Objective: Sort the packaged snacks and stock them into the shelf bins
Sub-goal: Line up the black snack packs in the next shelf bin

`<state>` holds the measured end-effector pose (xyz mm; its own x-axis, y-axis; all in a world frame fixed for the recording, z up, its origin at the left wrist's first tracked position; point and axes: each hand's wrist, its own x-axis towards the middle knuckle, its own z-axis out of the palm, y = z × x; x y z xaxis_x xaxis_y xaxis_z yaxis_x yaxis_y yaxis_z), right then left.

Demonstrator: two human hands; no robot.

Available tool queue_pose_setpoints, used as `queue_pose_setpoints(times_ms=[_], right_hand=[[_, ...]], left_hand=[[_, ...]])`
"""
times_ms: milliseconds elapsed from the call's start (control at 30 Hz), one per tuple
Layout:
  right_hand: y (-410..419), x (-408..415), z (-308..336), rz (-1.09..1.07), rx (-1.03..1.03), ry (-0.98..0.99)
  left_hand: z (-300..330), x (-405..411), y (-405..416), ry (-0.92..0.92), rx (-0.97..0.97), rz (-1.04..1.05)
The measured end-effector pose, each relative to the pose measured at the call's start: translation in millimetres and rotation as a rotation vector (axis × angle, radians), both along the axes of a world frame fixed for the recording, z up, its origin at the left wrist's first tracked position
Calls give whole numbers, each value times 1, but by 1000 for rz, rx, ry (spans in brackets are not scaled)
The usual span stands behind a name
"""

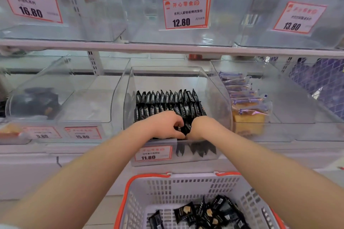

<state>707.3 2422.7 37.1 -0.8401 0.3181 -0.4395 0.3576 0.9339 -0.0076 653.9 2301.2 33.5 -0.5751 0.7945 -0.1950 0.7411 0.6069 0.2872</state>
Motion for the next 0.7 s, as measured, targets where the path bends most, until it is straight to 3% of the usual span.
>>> queue_pose_setpoints(times_ms=[167, 267, 400, 567, 700], right_hand=[[26, 8, 17, -164, -513, 25], [29, 13, 16, -42, -410, -61], [27, 13, 17, -7, -432, -153], [25, 13, 15, 148, -168, 79], [25, 16, 11, 178, -156, 185]], left_hand=[[-2, 0, 7, 24, -93, 14], [-3, 2, 14, 76, -149, 7], [-10, 2, 17, 153, -116, 28], [-8, 0, 14, 51, 3, -9], [-8, 4, 22, 101, -63, -10]])
